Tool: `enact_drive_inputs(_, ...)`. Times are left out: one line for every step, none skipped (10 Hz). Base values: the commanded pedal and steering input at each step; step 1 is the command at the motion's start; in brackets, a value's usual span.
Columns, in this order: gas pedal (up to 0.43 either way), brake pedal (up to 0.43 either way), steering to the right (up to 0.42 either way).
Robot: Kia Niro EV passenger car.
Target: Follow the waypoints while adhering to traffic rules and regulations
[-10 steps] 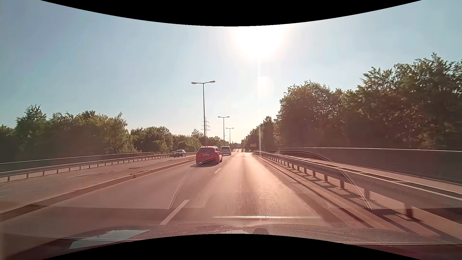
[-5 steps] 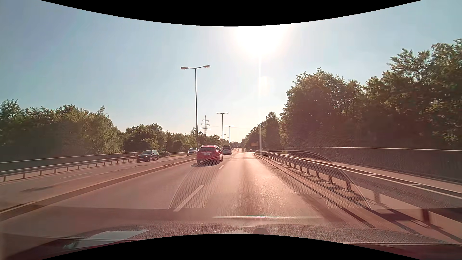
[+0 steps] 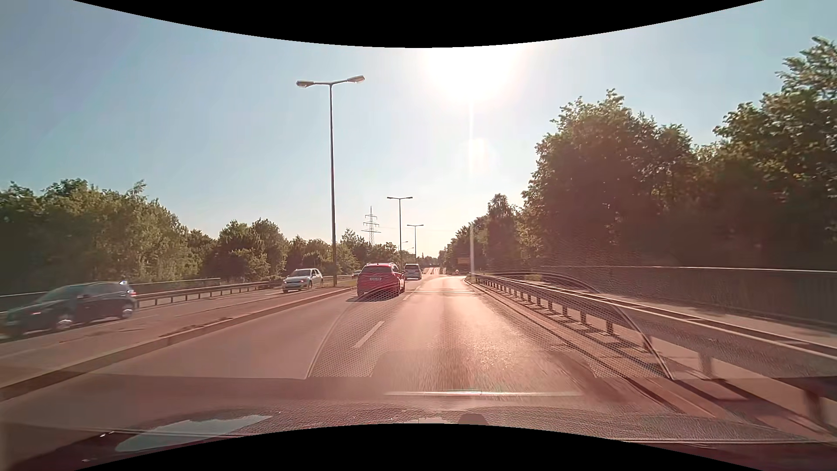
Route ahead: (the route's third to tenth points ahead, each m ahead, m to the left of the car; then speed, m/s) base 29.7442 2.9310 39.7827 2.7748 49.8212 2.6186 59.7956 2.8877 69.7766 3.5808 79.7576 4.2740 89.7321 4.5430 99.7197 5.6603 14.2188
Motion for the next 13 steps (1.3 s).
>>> enact_drive_inputs(0.169, 0.006, -0.001)
enact_drive_inputs(0.169, 0.006, -0.001)
enact_drive_inputs(0.157, 0.006, -0.002)
enact_drive_inputs(0.138, 0.006, -0.003)
enact_drive_inputs(0.130, 0.006, -0.004)
enact_drive_inputs(0.118, 0.006, -0.003)
enact_drive_inputs(0.118, 0.006, -0.003)
enact_drive_inputs(0.098, 0.006, -0.003)
enact_drive_inputs(0.098, 0.000, -0.003)
enact_drive_inputs(0.098, 0.006, -0.002)
enact_drive_inputs(0.098, 0.006, -0.002)
enact_drive_inputs(0.098, 0.006, -0.002)
enact_drive_inputs(0.098, 0.006, -0.003)
